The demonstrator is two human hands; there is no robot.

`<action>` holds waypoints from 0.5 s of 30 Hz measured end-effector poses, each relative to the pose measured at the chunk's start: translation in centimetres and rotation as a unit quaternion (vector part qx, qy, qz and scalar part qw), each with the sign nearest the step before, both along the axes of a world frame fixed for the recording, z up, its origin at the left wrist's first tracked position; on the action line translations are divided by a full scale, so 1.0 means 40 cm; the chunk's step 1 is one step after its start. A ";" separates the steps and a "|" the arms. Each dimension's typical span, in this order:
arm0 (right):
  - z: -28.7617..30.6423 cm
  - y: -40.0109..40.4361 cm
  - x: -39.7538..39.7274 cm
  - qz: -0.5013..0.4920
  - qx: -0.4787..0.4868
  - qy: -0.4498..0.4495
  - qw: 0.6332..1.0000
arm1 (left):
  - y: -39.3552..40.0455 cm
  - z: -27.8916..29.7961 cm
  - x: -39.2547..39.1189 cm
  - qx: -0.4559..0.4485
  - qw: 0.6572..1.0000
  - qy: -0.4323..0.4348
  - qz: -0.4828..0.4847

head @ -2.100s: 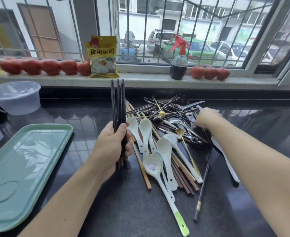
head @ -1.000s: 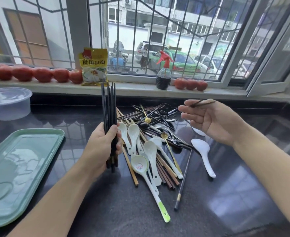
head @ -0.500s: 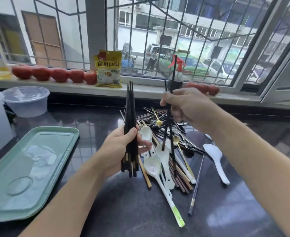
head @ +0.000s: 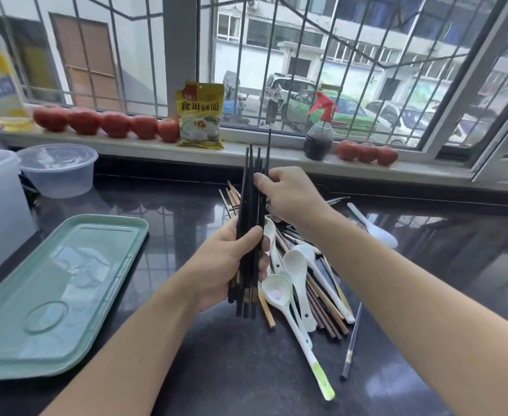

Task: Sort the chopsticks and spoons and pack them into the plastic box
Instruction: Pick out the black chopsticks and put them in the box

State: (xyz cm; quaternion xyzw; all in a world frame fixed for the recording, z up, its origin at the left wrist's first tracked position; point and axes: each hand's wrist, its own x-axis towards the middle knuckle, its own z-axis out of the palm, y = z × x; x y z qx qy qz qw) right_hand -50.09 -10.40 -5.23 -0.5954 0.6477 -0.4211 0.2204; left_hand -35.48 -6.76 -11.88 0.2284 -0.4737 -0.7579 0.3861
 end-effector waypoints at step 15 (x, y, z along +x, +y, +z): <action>-0.111 0.142 0.200 -0.119 0.097 -0.699 0.698 | -0.013 -0.018 -0.049 0.002 0.962 0.112 0.247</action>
